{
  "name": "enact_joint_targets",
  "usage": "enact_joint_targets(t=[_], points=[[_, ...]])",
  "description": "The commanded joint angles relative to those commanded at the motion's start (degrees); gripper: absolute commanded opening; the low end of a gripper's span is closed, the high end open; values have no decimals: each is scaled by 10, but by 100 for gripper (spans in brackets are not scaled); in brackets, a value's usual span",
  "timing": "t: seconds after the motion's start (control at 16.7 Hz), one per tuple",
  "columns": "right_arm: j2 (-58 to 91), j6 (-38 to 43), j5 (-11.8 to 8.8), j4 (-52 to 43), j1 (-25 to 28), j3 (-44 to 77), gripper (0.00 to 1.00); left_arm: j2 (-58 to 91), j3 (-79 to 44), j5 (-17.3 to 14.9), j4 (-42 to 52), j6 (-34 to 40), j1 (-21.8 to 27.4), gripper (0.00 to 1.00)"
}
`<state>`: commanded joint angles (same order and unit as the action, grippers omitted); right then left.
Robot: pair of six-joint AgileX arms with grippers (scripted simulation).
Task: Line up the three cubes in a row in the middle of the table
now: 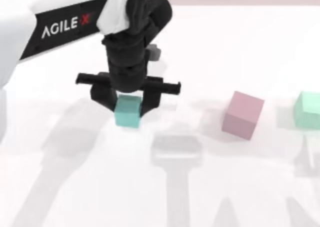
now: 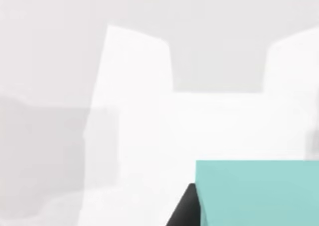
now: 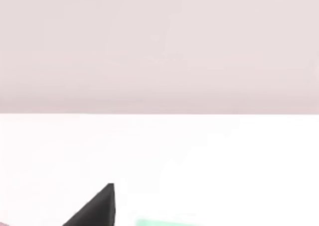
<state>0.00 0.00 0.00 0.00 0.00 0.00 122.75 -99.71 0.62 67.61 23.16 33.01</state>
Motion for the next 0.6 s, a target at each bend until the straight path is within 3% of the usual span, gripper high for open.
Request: enact_joint_targets(t=[0.36, 0.6], points=[[0, 0, 0, 0, 0, 0, 100, 127, -251, 2, 107, 211, 143, 0], [0, 0, 0, 0, 0, 0, 100, 169, -333, 5, 144, 293, 203, 0]])
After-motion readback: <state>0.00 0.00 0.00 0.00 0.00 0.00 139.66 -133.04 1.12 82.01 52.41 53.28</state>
